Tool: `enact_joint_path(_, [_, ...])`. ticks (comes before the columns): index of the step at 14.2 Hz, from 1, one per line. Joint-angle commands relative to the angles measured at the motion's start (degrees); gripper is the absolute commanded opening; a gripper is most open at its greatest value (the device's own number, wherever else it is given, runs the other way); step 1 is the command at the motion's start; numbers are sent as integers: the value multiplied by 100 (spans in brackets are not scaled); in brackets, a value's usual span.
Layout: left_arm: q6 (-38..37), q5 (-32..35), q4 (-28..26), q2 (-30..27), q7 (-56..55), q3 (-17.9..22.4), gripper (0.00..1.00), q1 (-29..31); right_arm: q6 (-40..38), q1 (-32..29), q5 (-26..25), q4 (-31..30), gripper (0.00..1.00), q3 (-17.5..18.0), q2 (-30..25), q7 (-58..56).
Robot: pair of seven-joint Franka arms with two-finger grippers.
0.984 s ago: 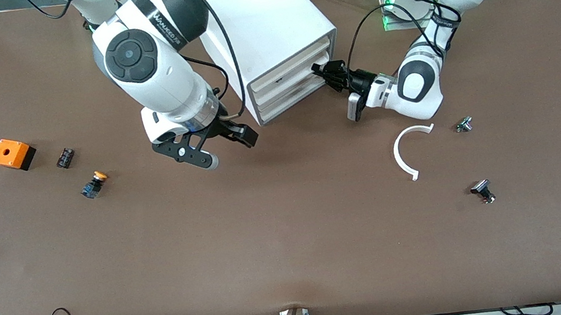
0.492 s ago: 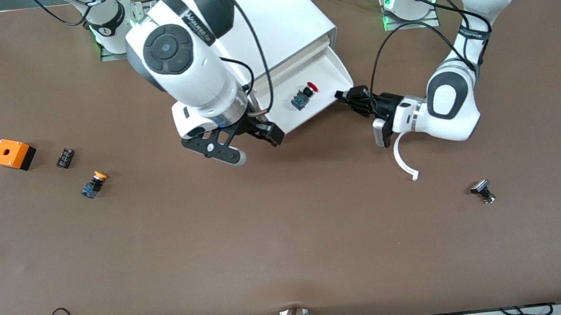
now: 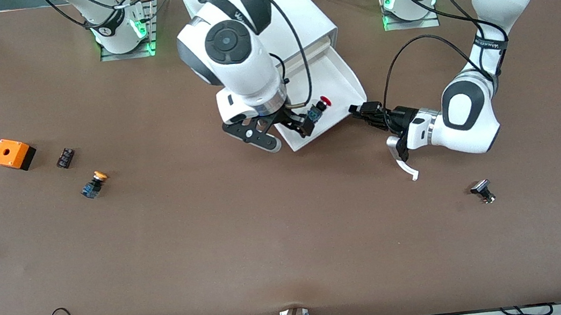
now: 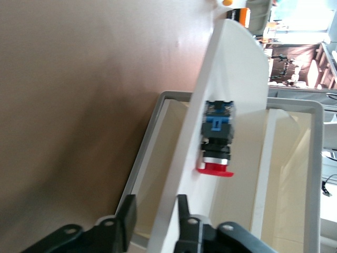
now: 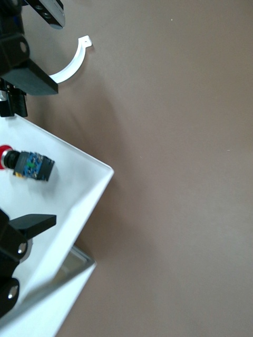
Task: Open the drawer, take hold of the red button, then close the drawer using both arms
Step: 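Grasp the red button with the right gripper while the left gripper releases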
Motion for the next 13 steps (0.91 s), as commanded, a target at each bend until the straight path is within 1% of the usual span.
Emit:
enact_joint_path(1, [-26, 680, 297, -209, -667, 34, 100, 23, 135, 324, -225, 257, 100, -69, 257, 538])
enact_joint_path(3, [-114, 1322, 535, -464, -1352, 34, 100, 85, 275, 457, -270, 257, 100, -69, 353, 767])
enact_joint_path(5, [-228, 1929, 895, -631, -2073, 25, 100, 85, 284, 632, -436, 257, 100, -69, 494, 925])
enact_joint_path(7, [-395, 2474, 1307, -816, -3073, -54, 100, 41, 293, 773, -507, 257, 100, -60, 600, 1093])
enact_joint_path(9, [-606, 3272, 1851, -887, -4023, -107, 100, -21, 232, 844, -516, 205, 100, -60, 653, 1137])
enact_joint_path(10, [-694, 3624, 2107, -878, -4315, -107, 100, -30, 214, 896, -525, 196, 100, -60, 679, 1137])
enact_joint_path(12, [-904, 4205, 2660, -878, -4502, -98, 100, -135, 188, 940, -673, 109, 100, -60, 758, 1137])
enact_joint_path(13, [-1245, 4521, 3020, -852, -4511, -98, 100, -170, 188, 958, -726, 30, 100, -60, 758, 1137])
